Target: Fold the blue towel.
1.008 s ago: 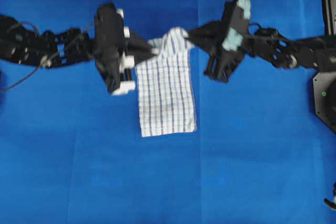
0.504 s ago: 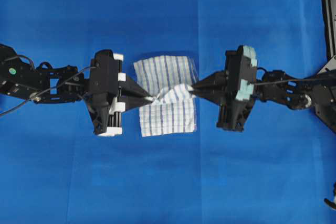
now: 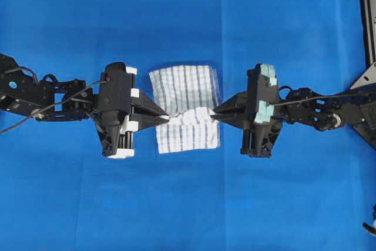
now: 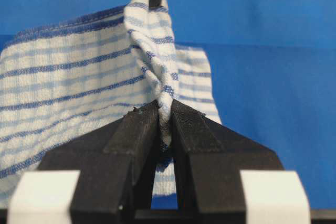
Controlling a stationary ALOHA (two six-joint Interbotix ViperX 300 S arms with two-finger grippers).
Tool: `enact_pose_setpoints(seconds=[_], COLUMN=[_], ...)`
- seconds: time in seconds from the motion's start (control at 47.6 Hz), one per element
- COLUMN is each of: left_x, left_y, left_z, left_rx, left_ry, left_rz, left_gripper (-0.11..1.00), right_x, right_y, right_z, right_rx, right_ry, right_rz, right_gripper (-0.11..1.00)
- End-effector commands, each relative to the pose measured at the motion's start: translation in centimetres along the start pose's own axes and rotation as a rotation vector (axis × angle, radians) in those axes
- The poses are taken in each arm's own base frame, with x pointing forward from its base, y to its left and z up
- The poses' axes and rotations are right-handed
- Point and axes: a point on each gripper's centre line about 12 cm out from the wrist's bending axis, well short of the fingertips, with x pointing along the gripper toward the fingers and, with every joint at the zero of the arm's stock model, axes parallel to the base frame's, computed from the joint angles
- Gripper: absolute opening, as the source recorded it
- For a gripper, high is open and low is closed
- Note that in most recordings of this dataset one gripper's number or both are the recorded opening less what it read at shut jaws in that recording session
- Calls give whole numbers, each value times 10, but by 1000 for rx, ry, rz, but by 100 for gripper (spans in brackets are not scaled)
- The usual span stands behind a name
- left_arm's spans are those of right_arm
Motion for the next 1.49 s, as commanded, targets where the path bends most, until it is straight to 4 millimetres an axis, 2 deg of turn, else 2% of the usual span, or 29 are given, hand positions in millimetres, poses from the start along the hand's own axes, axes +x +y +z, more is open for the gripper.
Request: enact_pose_setpoints(seconds=[0.0, 0.105, 0.168, 0.21, 0.273, 0.42, 0.483, 0.546, 0.672, 0.861, 1.029, 1.176, 1.323, 1.47], left_x=[-2, -3, -4, -4, -4, -8, -12, -15, -26, -47, -76, -101, -129, -156], left_y=[-5, -10, -12, -12, -12, -13, -13, -13, -14, -16, -13, -6, 4, 9], left_z=[5, 4, 3, 2, 3, 2, 3, 5, 10, 22, 36, 38, 33, 27], left_rx=[6, 9, 5, 3, -3, -7, -8, -10, -14, -21, -21, 4, -6, 10], left_ry=[-18, -14, -14, -11, -12, -12, -9, -9, -9, -27, -102, -161, -234, -300], left_rz=[-14, -25, -29, -31, -31, -35, -40, -44, -62, -89, -101, -96, -78, -80], left_gripper=[5, 5, 6, 10, 25, 72, 86, 93, 92, 91, 90, 90, 90, 90], right_x=[-1, -2, -2, -2, -2, -4, -8, -14, -28, -61, -96, -124, -146, -163], right_y=[6, 7, 7, 7, 7, 6, 6, 6, 5, 2, -7, -13, -17, -24], right_z=[7, 7, 7, 7, 8, 9, 12, 16, 23, 36, 43, 48, 48, 39], right_rx=[2, 1, 1, 1, 1, -2, -2, -6, -24, -65, -108, -134, -171, -197], right_ry=[-18, -16, -16, -17, -21, -29, -41, -58, -99, -187, -283, -366, -424, -459], right_rz=[18, 21, 21, 21, 19, 20, 22, 30, 49, 85, 106, 127, 154, 174], right_gripper=[0, 6, 13, 22, 38, 82, 90, 90, 87, 86, 86, 86, 86, 86])
